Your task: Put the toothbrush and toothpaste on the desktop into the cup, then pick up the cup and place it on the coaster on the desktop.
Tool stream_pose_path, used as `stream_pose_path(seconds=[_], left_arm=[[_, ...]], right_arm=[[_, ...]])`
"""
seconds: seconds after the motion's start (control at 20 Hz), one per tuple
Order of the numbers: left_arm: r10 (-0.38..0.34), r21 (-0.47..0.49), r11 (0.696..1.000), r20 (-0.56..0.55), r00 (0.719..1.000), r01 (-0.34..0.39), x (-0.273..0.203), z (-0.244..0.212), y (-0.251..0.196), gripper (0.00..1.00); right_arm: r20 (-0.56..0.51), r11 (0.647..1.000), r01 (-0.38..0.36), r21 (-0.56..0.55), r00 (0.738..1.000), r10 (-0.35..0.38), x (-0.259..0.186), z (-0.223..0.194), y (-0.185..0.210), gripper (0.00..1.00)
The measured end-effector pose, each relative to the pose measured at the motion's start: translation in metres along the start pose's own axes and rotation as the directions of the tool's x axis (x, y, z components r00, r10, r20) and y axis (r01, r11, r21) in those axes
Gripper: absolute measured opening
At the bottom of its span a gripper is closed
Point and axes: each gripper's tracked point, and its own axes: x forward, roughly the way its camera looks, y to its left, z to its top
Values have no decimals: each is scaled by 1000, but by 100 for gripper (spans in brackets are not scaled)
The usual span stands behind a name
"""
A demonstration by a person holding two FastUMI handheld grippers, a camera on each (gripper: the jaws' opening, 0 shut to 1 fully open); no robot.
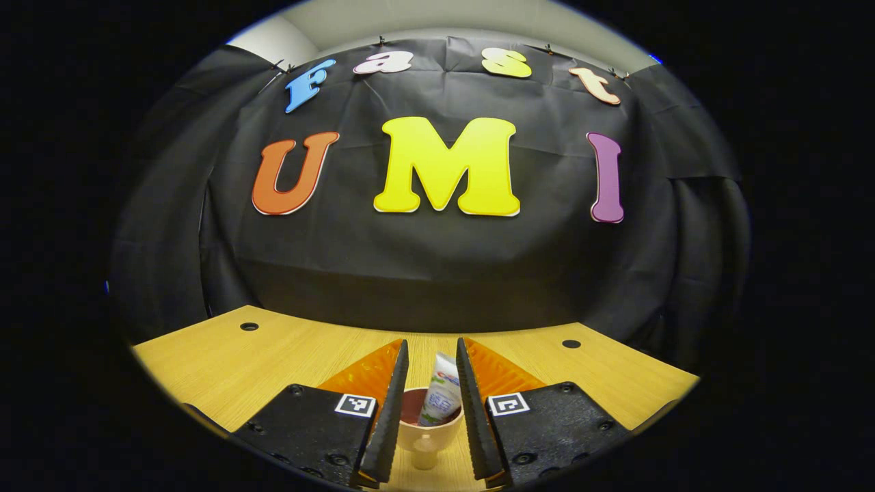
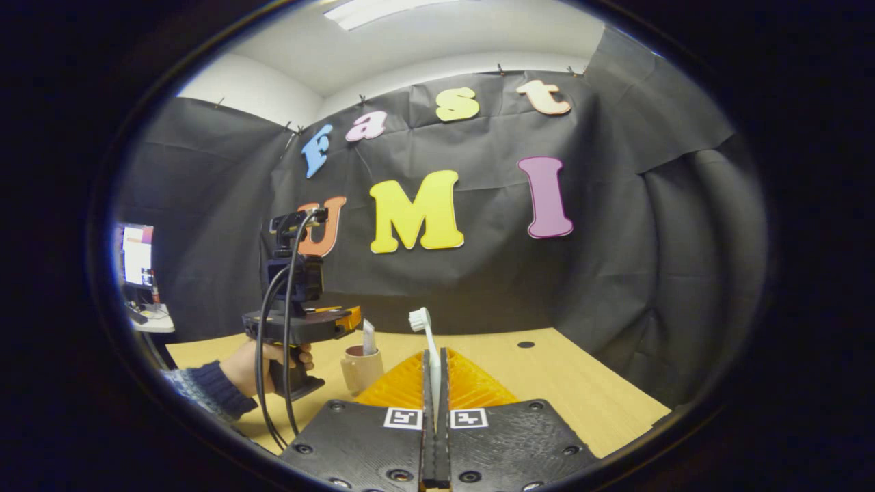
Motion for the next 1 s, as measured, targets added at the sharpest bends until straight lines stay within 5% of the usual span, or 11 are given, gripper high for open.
stream_pose_path(seconds=[0.2,0.4,0.55,1.0], left_arm=[[15,-4,1000,2,1000,-15,-15,2,8,41],[7,-13,1000,38,999,-7,-34,2,11,88],[-1,19,1000,7,1000,1,-54,-14,22,100],[5,-45,999,-89,996,-9,-135,-77,76,99]], right_arm=[[0,1000,-17,-1,1000,17,4,-2,4,2],[3,999,-36,10,999,36,15,-3,17,0],[14,997,-67,29,998,67,36,6,38,0],[10,986,-166,25,986,166,144,15,140,0]])
